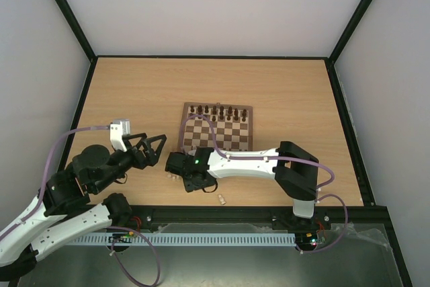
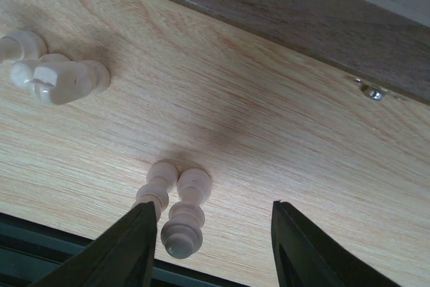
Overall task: Set up the chess pieces on the board
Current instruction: Pick up the chess piece at the center of the board.
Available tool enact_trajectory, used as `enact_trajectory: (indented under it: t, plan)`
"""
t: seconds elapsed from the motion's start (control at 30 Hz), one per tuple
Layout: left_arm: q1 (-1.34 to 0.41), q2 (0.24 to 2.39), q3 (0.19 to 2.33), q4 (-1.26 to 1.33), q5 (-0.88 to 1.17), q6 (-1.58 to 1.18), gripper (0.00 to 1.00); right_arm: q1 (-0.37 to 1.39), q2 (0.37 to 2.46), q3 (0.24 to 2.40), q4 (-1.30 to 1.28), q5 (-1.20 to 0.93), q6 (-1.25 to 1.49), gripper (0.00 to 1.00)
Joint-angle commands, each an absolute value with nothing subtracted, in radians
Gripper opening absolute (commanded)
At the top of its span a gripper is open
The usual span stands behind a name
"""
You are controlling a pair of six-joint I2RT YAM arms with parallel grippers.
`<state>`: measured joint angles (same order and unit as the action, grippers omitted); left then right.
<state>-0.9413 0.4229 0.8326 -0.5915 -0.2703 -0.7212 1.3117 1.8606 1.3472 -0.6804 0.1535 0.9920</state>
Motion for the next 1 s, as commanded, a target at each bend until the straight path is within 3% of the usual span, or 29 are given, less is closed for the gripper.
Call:
enact_trajectory:
  t: [0.0,0.7,0.97]
  plan:
    - [-0.937,0.417,0.841,-0.598,-0.282,-0.704,0.99,1.322,1.878,1.353,-0.708,0.153,1.005,0.46]
    - [-0.936,0.417,0.837,-0.592,-0.276,-0.712,0.99,1.331,1.871,1.309,-0.674,0.141,1.007,0.43]
    - [-0.936,0.414,0.836,-0.594,-0.278,-0.71,0.99,1.331,1.891,1.314,-0.673,0.141,1.002,0.31]
